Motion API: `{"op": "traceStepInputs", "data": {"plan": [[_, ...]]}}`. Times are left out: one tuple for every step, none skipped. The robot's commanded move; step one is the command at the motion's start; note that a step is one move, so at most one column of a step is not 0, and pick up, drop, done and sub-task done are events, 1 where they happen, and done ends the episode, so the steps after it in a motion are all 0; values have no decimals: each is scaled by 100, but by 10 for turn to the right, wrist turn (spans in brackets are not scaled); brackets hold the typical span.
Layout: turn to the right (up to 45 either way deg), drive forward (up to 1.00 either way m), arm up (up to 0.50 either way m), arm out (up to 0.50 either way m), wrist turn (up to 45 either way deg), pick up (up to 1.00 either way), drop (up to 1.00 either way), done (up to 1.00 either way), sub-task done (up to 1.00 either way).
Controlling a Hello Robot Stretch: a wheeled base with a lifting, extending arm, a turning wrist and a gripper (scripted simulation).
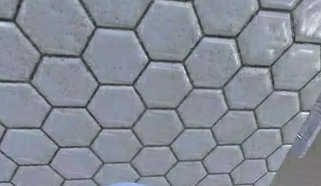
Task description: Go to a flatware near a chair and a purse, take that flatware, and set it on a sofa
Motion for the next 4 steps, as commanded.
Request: {"op": "traceStepInputs", "data": {"plan": [[-210, 0, 0, 0, 0, 0, 0, 0, 0], [450, 0, 0, 0, 0, 0, 0, 0, 0], [450, 0, 0, 0, 0, 0, 0, 0, 0], [60, 0, 0, 0, 0, 0, 0, 0, 0]]}}
